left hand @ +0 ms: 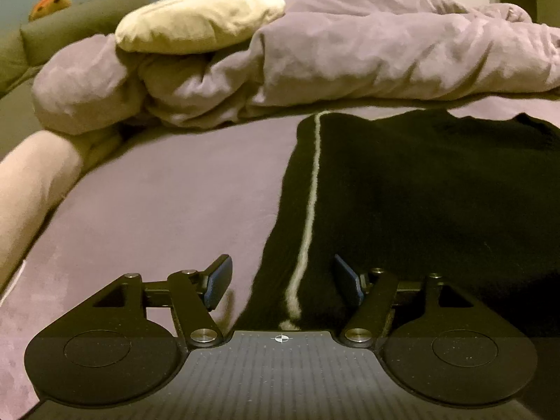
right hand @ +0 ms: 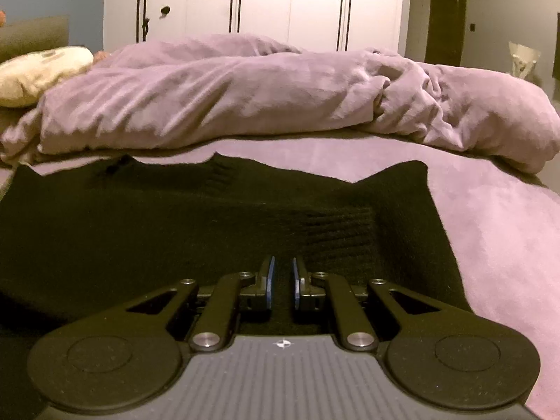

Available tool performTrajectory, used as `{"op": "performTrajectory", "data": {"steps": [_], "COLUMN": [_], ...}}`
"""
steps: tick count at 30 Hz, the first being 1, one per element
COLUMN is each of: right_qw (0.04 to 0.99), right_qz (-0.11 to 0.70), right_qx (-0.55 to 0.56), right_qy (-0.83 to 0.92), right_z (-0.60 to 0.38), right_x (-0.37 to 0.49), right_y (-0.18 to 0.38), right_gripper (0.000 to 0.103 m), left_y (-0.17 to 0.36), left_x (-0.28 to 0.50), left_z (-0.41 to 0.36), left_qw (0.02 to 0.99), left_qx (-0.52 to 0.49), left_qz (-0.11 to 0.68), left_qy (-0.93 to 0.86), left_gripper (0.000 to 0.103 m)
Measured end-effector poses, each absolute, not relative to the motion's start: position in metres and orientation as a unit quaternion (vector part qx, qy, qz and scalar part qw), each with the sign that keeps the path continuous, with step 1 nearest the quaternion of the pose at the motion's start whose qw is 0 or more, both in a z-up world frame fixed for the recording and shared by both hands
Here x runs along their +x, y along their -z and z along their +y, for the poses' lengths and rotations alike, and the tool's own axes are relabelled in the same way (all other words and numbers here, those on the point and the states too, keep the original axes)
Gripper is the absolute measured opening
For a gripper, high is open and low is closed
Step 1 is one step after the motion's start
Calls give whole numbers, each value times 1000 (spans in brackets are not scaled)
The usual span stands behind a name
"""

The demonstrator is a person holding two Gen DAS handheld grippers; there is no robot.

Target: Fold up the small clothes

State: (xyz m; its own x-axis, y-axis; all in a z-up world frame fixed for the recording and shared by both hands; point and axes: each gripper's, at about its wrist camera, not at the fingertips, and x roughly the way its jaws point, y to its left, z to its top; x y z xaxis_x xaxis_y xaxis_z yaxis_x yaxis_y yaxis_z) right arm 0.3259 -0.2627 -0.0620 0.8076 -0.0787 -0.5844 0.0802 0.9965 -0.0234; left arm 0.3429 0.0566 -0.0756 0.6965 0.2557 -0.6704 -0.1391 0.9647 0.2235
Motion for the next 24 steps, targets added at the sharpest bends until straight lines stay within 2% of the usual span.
{"op": "performTrajectory", "data": {"steps": [3,8,13,18,24], "right_qw": [956,955,951,943,929], "right_qz": [292,295,306,327,358], "right_qx": [11,-10,16,59,76], "right_qy": [32,35,44,30,54], "right_z": [-264,-271,-278,-295,-312], "right_x": [300,288,279,216,98], "right_y": [58,68,53,49,51], "right_gripper": [22,24,28,34,37], "left_y": [71,81,72,71,80], "left_x": [332,326,301,240,159], "left_z": [57,50,56,59,73], "left_qw": [919,912,918,916,902], "left_qx": [72,104,62,58,13], "left_qz": [373,382,379,387,424], "left_qy": [-104,-104,-101,-86,-78], "left_gripper": [69,70,70,71,82]}}
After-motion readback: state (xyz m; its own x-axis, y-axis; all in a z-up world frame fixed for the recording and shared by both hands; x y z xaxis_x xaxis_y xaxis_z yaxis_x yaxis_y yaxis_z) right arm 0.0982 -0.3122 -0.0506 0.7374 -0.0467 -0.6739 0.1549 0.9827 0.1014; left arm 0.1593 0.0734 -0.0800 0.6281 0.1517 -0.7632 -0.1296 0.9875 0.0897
